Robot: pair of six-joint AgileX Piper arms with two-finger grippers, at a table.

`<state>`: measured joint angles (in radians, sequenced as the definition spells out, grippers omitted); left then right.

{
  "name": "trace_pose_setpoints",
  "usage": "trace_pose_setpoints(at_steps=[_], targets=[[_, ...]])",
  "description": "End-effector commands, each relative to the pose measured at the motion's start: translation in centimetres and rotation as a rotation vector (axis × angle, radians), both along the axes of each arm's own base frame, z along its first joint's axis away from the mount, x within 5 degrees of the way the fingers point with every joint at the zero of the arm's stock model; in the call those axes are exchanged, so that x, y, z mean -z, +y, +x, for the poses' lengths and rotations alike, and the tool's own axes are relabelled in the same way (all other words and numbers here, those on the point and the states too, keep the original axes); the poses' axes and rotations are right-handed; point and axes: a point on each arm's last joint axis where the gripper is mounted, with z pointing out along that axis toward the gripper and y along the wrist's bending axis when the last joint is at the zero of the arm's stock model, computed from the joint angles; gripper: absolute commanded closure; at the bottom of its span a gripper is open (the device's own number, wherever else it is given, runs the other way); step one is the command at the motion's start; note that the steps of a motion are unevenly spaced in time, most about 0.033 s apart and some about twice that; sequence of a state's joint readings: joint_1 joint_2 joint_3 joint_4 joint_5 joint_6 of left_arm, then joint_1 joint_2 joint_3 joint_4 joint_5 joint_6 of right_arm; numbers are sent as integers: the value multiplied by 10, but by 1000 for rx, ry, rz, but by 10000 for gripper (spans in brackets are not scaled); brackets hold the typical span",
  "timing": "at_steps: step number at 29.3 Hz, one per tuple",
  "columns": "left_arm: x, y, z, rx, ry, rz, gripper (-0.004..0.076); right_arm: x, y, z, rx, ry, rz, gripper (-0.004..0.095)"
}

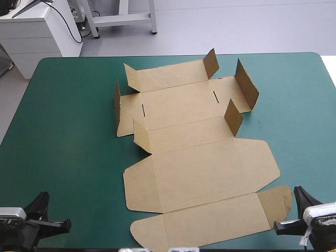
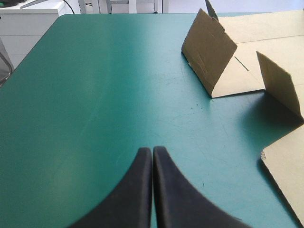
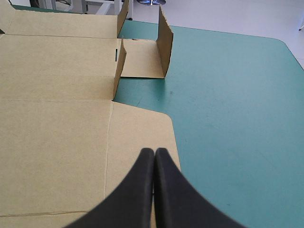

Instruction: Fold the box

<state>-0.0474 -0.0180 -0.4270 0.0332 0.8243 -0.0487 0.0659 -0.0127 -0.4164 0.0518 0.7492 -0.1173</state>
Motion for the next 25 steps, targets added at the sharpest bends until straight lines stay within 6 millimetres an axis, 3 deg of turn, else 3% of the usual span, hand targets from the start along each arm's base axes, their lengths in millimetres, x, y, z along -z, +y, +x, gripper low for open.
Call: trace_pose_setpoints(at_steps=[1, 12, 15, 19, 25], targets=[[-14, 0, -2, 1, -109, -5, 731, -15, -1, -6, 10, -123, 5, 929], [-14, 0, -2, 1, -109, -5, 731, -17, 0, 6, 5, -20, -3, 929], [-14, 0, -2, 1, -109, -5, 731, -31, 2, 13, -10, 18, 13, 929], [-14, 0, -2, 1, -109, -5, 731, -66, 9, 24, -78, 18, -7, 927], [-14, 0, -2, 1, -109, -5, 731, -96, 18, 69, -148, 127, 10, 927]])
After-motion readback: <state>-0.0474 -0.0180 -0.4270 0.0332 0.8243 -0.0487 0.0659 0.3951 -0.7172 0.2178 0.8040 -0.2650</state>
